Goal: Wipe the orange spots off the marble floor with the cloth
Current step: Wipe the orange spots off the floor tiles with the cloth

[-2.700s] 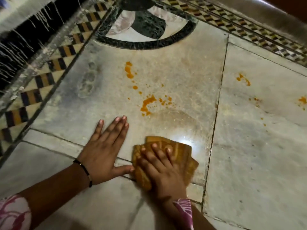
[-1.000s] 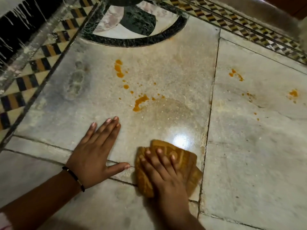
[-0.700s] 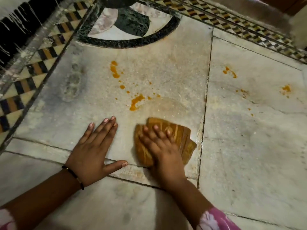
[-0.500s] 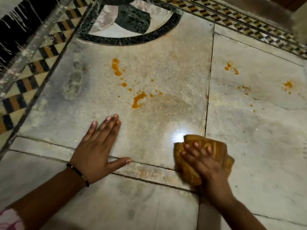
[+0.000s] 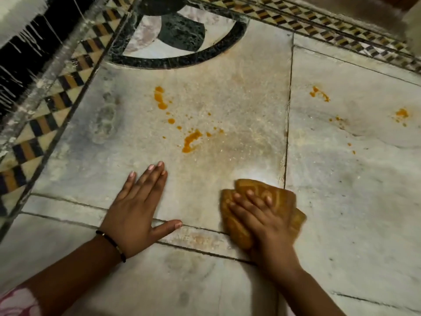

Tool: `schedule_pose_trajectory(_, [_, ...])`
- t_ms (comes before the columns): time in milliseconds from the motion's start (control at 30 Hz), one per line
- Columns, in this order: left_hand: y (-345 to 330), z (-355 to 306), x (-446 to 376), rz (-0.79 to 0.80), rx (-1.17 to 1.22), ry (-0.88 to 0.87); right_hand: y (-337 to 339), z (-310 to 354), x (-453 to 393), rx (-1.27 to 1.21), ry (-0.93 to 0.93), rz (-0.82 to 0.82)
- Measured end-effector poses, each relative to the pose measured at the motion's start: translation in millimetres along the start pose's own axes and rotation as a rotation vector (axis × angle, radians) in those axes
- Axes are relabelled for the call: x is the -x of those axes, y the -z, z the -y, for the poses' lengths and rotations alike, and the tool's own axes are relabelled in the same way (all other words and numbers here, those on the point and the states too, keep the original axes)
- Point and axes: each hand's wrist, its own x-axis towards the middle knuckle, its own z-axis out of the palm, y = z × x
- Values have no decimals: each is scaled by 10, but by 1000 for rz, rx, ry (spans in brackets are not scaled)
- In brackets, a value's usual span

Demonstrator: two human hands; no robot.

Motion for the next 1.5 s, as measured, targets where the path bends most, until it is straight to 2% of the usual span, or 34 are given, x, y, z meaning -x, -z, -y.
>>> schedule_pose_trajectory(100, [-13, -12, 15, -4, -8, 7, 253, -353, 21, -13, -127, -35])
schedule_pose_trajectory(200, [-6, -18, 16, 7, -22, 6, 359, -463, -647, -16, -269, -156])
schedule_pose_trajectory(300, [3, -19, 11, 5, -26, 7, 153, -244, -1205, -38, -423, -218])
schedule_pose_trajectory(367, [3, -20, 11, 4, -27, 6, -85, 59, -1146, 3, -367, -209])
schedule_pose_trajectory(433, [-3, -14, 9, 3, -20, 8, -195, 317, -738, 42, -168, -153])
schedule_pose_trajectory(500, [-13, -6, 1, 0, -20, 4, -149, 302, -227, 78, -22, -55])
schedule_pose_trajectory(533, [-17, -6, -1, 1, -20, 5, -85, 176, -1, 88, -19, -29])
schedule_pose_trajectory(633, [-12, -11, 10, 4, -17, 12, 227, -286, 298, 41, -281, -80])
schedule_pose_trajectory(700, [-8, -14, 9, -1, -20, 6, 371, -525, 101, 40, -419, -161])
schedule_pose_trajectory(767, [-8, -12, 12, 5, -21, 9, 421, -617, -291, 44, -465, -205])
schedule_pose_trajectory(867, [-2, -20, 9, 5, -24, 13, 316, -423, -841, 18, -401, -173])
schedule_pose_trajectory(933, [-4, -22, 6, -2, -15, 13, 109, -80, -893, 2, -251, -114])
schedule_pose_trajectory(1033, [-3, -11, 11, 0, 1, 14, -132, 369, -440, 2, 24, 23])
schedule_pose_trajectory(1133, [-7, -14, 8, -10, 2, 11, 52, 184, 102, 10, 221, 163])
schedule_pose_trajectory(1200, [-13, -45, 10, -15, 6, 39, 291, -111, 153, 43, 199, 158])
schedule_pose_trajectory(1300, [-29, -102, 7, -29, -5, 76, 482, -409, -371, 55, -31, 61])
schedule_pose_trajectory(1367, [-35, -108, 6, -32, -14, 77, 420, -381, -881, 58, -147, -5])
schedule_pose_trajectory(1433, [-38, -105, 7, -33, -13, 74, 231, -188, -1265, 50, -167, -14])
schedule_pose_trajectory(1500, [-38, -100, 0, -46, 3, 64, 54, 107, -1354, 13, -79, 21])
